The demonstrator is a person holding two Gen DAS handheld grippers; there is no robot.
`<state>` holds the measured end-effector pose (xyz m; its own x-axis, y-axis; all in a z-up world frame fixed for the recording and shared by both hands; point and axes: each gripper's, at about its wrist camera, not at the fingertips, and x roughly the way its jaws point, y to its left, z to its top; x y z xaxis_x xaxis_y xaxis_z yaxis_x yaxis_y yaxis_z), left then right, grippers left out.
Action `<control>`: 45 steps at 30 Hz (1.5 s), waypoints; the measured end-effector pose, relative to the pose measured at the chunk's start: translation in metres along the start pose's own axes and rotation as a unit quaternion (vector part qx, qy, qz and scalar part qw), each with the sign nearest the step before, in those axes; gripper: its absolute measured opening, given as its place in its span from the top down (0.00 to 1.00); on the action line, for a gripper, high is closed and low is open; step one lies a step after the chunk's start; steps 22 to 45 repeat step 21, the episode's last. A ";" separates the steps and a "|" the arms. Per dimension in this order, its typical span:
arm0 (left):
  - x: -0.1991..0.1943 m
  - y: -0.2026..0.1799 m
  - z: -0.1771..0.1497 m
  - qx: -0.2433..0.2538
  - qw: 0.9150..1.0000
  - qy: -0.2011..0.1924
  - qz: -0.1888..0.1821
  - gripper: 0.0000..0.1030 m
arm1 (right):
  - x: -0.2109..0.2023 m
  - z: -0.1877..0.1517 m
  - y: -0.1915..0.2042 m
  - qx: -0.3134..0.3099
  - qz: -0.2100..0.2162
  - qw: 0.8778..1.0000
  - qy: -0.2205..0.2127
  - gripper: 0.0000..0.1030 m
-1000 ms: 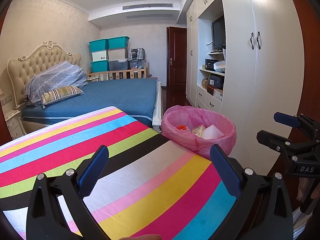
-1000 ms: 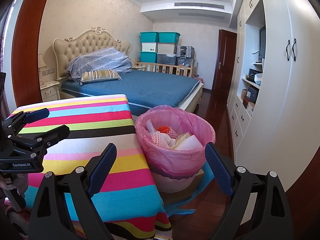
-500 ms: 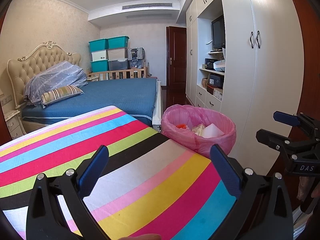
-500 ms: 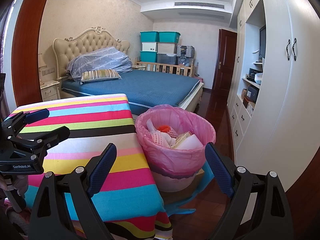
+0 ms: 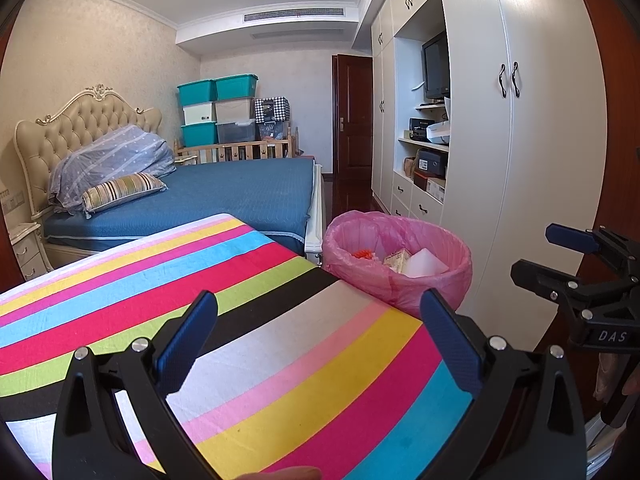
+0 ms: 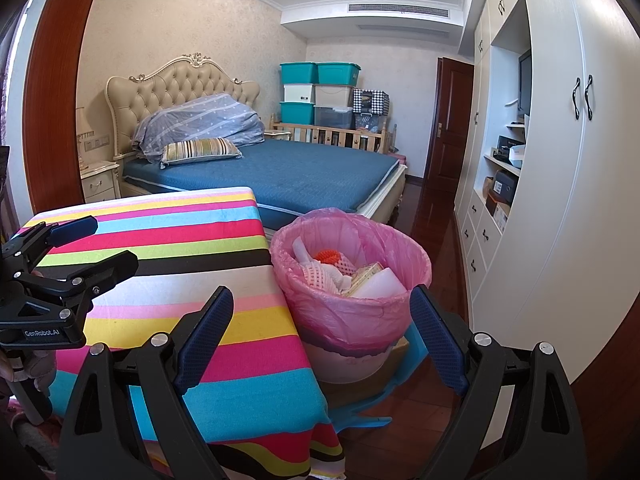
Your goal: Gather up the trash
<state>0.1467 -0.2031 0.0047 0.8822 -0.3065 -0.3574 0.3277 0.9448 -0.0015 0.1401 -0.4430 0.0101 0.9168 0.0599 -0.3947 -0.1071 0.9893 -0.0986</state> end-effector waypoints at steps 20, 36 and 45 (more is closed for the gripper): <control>-0.014 0.030 0.003 -0.009 1.000 0.001 0.017 0.05 | 0.008 0.003 0.029 -0.020 0.012 1.000 0.017 0.18; -0.017 0.039 0.004 -0.009 1.000 0.003 0.024 0.05 | 0.011 0.003 0.040 -0.023 0.024 0.999 0.021 0.18; -0.017 0.039 0.004 -0.009 1.000 0.003 0.024 0.05 | 0.011 0.003 0.040 -0.023 0.024 0.999 0.021 0.18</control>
